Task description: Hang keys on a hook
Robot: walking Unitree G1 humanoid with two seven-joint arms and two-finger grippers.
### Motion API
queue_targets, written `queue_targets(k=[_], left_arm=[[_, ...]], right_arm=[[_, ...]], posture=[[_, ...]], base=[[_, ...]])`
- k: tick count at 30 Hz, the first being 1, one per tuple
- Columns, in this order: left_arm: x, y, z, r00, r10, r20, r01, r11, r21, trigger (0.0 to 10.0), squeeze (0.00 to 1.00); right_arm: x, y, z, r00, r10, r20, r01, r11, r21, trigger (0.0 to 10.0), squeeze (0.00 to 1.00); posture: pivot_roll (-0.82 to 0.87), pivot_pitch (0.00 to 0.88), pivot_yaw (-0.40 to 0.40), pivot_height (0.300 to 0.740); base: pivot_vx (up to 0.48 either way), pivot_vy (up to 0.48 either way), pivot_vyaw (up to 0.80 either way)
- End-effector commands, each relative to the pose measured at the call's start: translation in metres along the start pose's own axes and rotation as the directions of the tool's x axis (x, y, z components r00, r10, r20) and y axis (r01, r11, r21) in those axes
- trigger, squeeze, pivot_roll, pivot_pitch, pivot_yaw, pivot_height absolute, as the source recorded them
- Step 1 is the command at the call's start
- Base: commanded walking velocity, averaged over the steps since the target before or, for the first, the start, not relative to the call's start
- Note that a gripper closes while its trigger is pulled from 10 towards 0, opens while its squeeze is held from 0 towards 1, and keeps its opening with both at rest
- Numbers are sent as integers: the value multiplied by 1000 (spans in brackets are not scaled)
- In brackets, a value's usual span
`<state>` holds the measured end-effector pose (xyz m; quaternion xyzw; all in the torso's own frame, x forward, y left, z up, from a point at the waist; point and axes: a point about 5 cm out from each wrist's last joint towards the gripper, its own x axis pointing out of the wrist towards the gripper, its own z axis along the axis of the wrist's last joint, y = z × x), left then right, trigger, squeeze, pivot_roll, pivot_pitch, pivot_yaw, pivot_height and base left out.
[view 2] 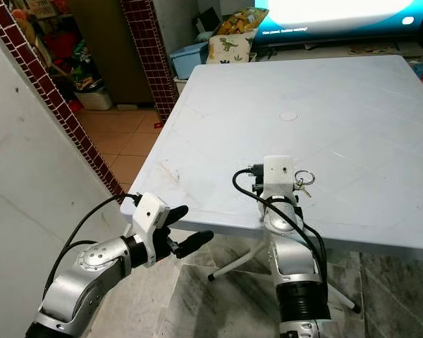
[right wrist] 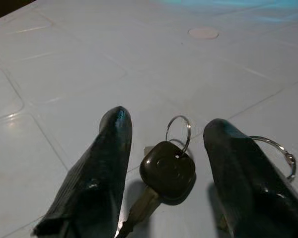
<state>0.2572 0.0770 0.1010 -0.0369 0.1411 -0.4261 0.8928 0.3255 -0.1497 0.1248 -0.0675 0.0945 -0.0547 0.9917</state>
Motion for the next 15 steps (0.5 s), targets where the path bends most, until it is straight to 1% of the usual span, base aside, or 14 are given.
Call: queue_targets(k=[1,4,6,8,10,11,12,13,14,15], left_arm=[[0,2,0,1000,5,-10,-5,1000,14,10000,0],[0,2,0,1000,2,-10,-2,1000,15,10000,0],[1,2,0,1000,2,-9,-2,1000,18,10000,0],[1,2,0,1000,2,-9,-2,1000,19,10000,0],[1,2,0,1000,2,-10,-1,1000,20,10000,0],[1,2,0,1000,2,-10,-1,1000,20,10000,0],[1,2,0,1000,2,-11,-2,1000,20,10000,0],[1,2,0,1000,2,-11,-2,1000,20,10000,0],[1,2,0,1000,1,-12,-1,1000,21,10000,0],[1,2,-1,1000,0,-12,0,1000,21,10000,0]], right_arm=[[-3,8,-1,1000,19,-11,-19,1000,10,10000,1000],[-4,12,-4,999,38,-34,-36,998,41,10000,1000],[-4,17,-4,998,57,-39,-55,997,48,10000,953],[-3,17,-4,998,58,-40,-56,997,48,10000,953],[-3,16,-5,997,56,-48,-53,997,57,10000,914],[-3,16,-5,997,56,-48,-53,997,57,10000,914],[-3,16,-5,997,56,-53,-53,997,64,10000,635],[-3,16,-5,997,56,-53,-53,997,64,10000,635],[-3,15,-6,997,53,-62,-49,996,70,10000,604],[-3,14,-7,997,47,-66,-42,997,70,10000,482]], posture=[[-12,0,178,740],[-13,0,178,740],[-12,0,178,740],[-12,0,178,740],[-9,0,177,740],[-9,0,177,740],[-9,0,177,740],[-9,0,177,740],[-9,0,177,740],[-9,0,177,740]], base=[[0,0,0],[0,0,0],[0,0,0],[0,0,0],[0,0,0],[0,0,0],[0,0,0],[0,0,0],[0,0,0],[0,0,0]])
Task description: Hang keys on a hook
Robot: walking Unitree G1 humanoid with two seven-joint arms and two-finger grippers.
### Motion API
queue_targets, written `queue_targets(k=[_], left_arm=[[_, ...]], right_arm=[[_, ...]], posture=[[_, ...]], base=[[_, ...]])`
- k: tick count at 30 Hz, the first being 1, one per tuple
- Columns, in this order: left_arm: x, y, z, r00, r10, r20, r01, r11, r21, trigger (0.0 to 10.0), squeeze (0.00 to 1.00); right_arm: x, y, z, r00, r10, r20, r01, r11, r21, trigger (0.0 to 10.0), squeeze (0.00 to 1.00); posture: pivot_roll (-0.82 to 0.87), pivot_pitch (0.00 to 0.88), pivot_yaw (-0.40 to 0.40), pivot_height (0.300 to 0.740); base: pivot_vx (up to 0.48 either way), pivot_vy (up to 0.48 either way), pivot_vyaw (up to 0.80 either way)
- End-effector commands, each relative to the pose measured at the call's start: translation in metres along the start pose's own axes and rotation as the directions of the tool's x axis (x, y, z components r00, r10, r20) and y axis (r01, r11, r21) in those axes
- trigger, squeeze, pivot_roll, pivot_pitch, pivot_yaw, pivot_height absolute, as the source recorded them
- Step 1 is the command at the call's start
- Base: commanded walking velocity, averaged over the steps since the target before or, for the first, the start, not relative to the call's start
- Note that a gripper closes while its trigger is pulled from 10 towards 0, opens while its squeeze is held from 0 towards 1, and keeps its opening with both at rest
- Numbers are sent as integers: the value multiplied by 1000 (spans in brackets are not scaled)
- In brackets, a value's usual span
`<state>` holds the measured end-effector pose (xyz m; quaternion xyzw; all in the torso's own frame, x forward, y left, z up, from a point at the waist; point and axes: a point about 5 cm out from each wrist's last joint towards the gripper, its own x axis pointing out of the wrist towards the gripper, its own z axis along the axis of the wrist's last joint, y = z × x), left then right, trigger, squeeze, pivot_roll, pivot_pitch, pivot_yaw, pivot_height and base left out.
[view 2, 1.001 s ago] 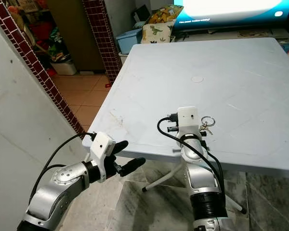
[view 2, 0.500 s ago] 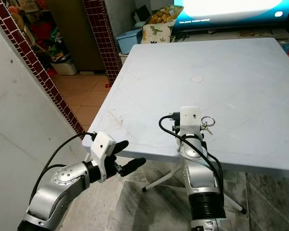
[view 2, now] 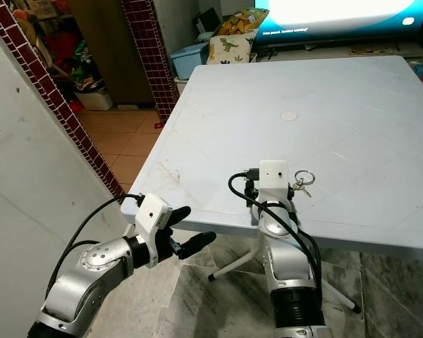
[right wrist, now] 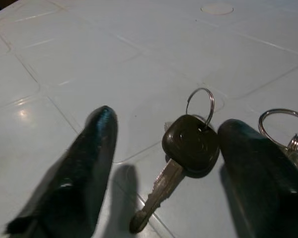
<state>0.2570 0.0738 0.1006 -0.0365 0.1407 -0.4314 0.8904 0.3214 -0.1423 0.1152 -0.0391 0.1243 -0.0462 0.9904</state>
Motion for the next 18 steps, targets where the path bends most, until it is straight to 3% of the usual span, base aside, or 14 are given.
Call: queue_targets(k=[1,2,3,4,6,18], left_arm=[[-2,4,0,1000,12,-11,-12,1000,19,10000,0],[-2,4,0,1000,12,-11,-12,1000,19,10000,0],[-2,4,0,1000,11,-11,-11,1000,19,10000,0],[-2,3,-1,1000,10,-11,-10,1000,18,10000,0],[-2,3,-1,1000,8,-12,-8,1000,17,10000,0],[-1,2,0,1000,6,-10,-6,1000,16,10000,0]], right_arm=[[1,6,2,1000,19,-7,-19,1000,16,10000,482],[1,6,2,1000,19,-7,-19,1000,16,10000,482],[0,5,3,1000,12,-3,-12,1000,11,10000,341],[-1,0,3,1000,-18,3,18,1000,-3,10000,98],[-1,-5,3,999,-48,9,48,999,-9,10000,51],[-5,-19,-2,992,-125,0,125,992,-36,10000,24]], posture=[[-9,0,177,740],[-9,0,177,740],[-9,0,176,740],[-9,0,176,740],[-9,0,176,740],[-12,0,175,740]], base=[[0,0,0],[0,0,0],[0,0,0],[0,0,0],[0,0,0],[0,0,0]])
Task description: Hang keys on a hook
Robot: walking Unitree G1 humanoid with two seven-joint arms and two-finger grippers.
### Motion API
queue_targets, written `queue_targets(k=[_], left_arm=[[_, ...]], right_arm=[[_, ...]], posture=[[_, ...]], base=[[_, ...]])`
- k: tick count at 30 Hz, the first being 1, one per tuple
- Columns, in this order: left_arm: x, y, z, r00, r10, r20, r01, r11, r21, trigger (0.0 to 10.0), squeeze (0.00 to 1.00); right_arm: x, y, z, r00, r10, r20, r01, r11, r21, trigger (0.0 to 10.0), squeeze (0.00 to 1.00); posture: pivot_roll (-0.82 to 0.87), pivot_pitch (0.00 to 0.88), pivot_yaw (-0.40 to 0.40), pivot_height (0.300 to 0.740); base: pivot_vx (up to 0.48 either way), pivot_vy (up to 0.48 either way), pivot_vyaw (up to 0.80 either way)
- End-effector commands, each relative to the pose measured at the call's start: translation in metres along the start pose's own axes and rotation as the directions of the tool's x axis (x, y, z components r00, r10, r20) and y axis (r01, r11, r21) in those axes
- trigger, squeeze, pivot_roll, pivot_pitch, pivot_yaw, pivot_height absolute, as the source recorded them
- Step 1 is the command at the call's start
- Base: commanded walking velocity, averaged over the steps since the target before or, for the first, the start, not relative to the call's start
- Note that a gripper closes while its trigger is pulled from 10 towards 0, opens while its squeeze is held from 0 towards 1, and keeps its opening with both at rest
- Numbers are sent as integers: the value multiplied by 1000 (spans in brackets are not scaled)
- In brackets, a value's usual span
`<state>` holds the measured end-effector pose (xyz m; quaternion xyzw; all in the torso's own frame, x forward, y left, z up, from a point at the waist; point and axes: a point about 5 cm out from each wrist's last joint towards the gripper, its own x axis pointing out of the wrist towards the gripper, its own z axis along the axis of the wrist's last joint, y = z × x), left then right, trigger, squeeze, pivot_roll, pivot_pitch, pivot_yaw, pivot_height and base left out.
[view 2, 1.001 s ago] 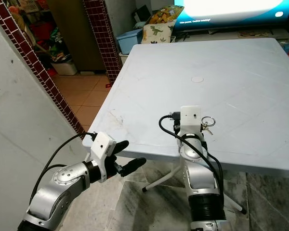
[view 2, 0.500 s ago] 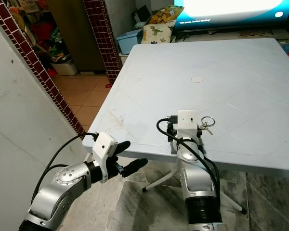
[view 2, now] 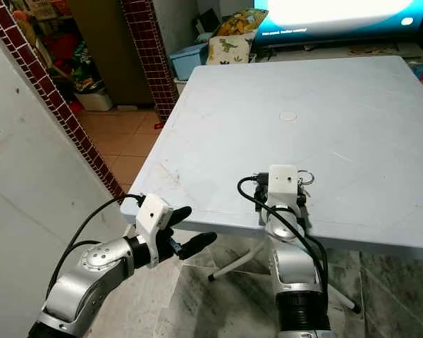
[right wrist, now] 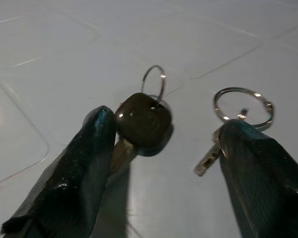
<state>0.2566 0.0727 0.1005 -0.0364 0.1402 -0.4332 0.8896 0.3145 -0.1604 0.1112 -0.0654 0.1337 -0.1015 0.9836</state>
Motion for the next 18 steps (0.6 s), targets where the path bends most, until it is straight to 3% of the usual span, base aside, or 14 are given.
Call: queue_targets(k=[1,6,11,18], left_arm=[[-2,2,-1,1000,9,-11,-9,1000,14,10000,0],[-2,1,-1,1000,2,-11,-2,1000,14,10000,0],[-2,2,0,1000,1,-12,-1,1000,14,10000,0],[-3,2,-1,1000,3,-14,-3,1000,13,10000,0]], right_arm=[[-1,-5,2,1000,-25,14,25,1000,-4,10000,24],[4,-22,-3,995,-97,27,98,994,-55,10000,24],[8,-27,-6,993,-117,29,119,991,-64,10000,20],[20,-37,-6,992,-127,15,127,992,-26,10000,20]], posture=[[-12,0,175,740],[-15,0,181,740],[-11,0,182,740],[-6,0,184,740]], base=[[0,0,0],[0,0,0],[0,0,0],[0,0,0]])
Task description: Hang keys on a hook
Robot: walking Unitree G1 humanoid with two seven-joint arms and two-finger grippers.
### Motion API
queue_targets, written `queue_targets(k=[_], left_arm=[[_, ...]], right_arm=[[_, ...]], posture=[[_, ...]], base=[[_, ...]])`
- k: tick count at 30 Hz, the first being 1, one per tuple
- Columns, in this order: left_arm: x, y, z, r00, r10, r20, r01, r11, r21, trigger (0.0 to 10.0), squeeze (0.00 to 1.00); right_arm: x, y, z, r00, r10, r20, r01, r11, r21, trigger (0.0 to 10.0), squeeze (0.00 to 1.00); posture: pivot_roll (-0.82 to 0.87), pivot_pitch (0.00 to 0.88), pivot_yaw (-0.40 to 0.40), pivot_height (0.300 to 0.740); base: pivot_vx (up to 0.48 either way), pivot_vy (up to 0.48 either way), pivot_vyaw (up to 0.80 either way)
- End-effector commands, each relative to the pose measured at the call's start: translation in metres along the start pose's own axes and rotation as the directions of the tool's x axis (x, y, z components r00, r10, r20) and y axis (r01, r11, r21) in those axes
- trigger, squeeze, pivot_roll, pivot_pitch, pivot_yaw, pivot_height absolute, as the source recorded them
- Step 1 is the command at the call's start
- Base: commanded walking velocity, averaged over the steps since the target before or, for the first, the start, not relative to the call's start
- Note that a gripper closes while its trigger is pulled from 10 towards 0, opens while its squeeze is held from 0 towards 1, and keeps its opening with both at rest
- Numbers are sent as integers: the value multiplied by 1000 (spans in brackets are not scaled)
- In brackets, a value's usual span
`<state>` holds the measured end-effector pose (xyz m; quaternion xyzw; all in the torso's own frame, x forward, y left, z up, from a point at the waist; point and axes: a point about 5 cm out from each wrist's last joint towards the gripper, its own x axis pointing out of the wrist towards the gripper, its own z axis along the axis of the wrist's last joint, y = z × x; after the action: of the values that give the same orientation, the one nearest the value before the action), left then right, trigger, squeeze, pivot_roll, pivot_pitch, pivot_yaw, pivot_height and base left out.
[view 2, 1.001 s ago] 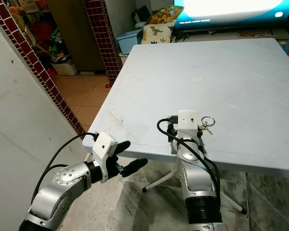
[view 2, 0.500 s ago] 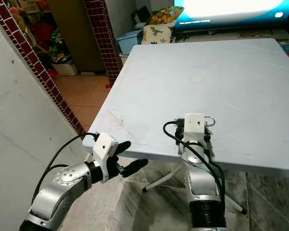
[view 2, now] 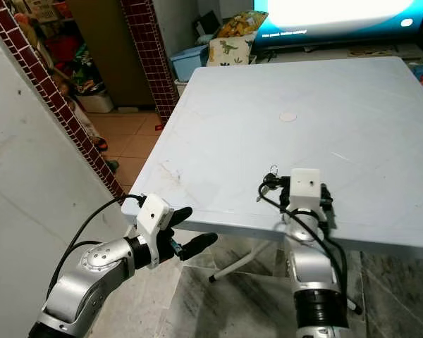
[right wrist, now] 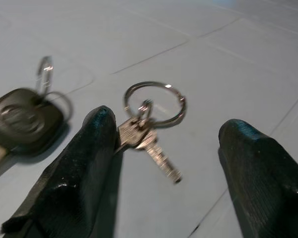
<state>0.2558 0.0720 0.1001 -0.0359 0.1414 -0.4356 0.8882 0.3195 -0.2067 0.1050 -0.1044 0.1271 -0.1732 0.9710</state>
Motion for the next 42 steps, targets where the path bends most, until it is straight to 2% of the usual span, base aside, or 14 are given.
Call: queue_targets(k=[1,3,7,8,9,10,25,42], left_arm=[[-3,3,0,1000,8,-11,-8,1000,13,10000,0],[-4,3,0,1000,9,-13,-8,1000,15,10000,0],[-4,3,0,1000,8,-14,-8,1000,14,10000,0],[-4,3,0,1000,8,-15,-8,1000,14,10000,0],[-4,3,0,1000,9,-15,-9,1000,14,10000,0],[-5,3,-1,1000,9,-15,-9,1000,14,10000,0],[-4,2,0,1000,7,-14,-6,1000,13,10000,0],[-4,4,0,1000,12,-15,-12,1000,20,10000,0]], right_arm=[[3,6,3,1000,28,4,-28,999,31,10000,20],[10,5,6,999,43,4,-43,998,41,10000,0],[14,5,5,999,49,-8,-48,997,55,10000,0],[16,6,4,998,55,-17,-54,996,70,8784,0],[17,6,3,998,62,-22,-60,996,65,2196,0],[17,7,3,997,67,-25,-65,996,65,0,0],[14,13,-12,993,94,-72,-89,994,69,0,0],[16,14,-11,993,87,-79,-83,995,57,0,0]], posture=[[-6,0,184,740],[-2,0,185,740],[-2,0,185,740],[-2,0,185,740],[-2,0,185,740],[0,4,184,740],[-4,5,183,740],[0,0,182,740]], base=[[0,0,0],[0,0,0],[0,0,0],[0,0,0],[0,0,0],[0,0,0],[0,0,0],[0,0,0]])
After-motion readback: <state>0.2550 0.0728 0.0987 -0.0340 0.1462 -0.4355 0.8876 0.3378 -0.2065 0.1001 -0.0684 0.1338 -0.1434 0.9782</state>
